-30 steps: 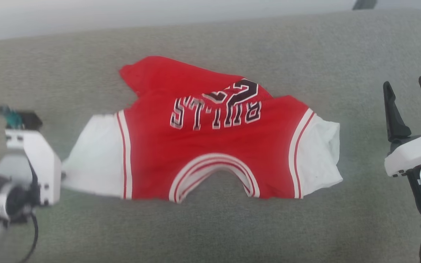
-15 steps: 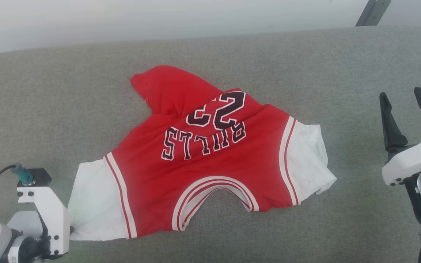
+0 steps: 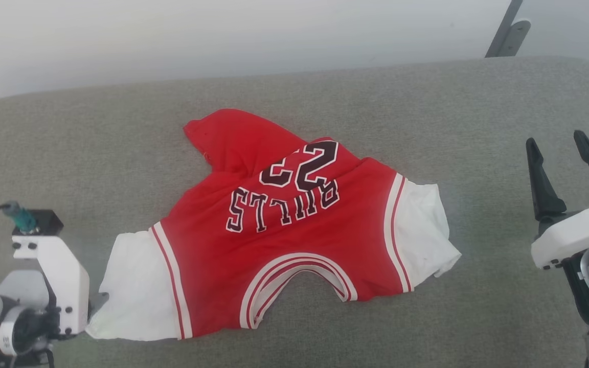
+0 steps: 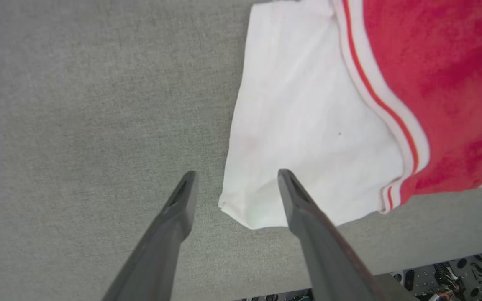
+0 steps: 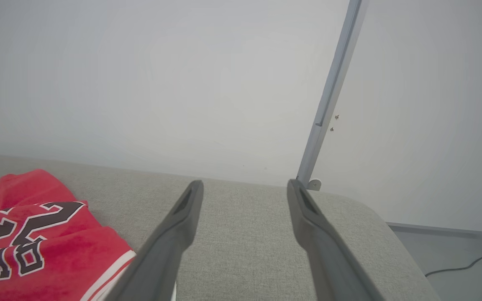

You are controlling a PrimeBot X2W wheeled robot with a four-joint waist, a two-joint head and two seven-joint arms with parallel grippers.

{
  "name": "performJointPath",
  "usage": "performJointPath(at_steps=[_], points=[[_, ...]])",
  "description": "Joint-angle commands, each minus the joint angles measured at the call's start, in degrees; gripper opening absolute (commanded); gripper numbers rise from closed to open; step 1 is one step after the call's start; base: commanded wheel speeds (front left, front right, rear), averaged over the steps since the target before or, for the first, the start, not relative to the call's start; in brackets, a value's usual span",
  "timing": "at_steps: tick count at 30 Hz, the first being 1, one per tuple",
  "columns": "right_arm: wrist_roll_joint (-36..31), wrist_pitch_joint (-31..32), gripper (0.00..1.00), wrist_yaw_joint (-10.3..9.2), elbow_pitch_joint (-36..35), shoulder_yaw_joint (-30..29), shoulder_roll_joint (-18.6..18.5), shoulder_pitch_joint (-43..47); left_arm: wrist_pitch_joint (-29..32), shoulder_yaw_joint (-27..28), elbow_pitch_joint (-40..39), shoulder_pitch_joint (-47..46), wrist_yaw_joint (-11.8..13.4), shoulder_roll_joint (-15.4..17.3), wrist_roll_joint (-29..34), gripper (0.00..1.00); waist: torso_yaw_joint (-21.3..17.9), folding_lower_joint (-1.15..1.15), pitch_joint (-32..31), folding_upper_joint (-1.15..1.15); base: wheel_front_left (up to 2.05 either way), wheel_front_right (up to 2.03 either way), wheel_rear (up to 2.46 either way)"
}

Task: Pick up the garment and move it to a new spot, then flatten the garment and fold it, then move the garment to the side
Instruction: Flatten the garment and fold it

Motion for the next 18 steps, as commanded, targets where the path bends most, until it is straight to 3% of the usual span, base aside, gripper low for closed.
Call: performJointPath(at_steps=[1, 10, 18], points=[[0.3, 0.4, 1.0, -0.07, -0.5, 0.3, 0.2, 0.5, 1.0, -0.4, -0.1, -1.2, 0.3, 0.4, 0.6, 1.0, -0.2, 0.0, 0.0, 0.0, 0.0, 0.0, 0.0], [0.8, 1.0, 1.0, -0.07, -1.6, 0.5, -0.1, 0.5, 6.4, -2.6, 3.8, -2.8, 1.0, -0.9, -0.6, 1.0, -2.0, 0.0, 1.2, 0.0, 0.0, 0.0, 0.0], [1.1, 1.7, 1.0, -0.07, -2.3, 0.1, -0.3, 0.4, 4.3, -3.4, 10.8, -1.6, 0.0, -3.6, -1.1, 1.0, -3.2, 0.0, 3.6, 0.0, 0.0, 0.0, 0.0]])
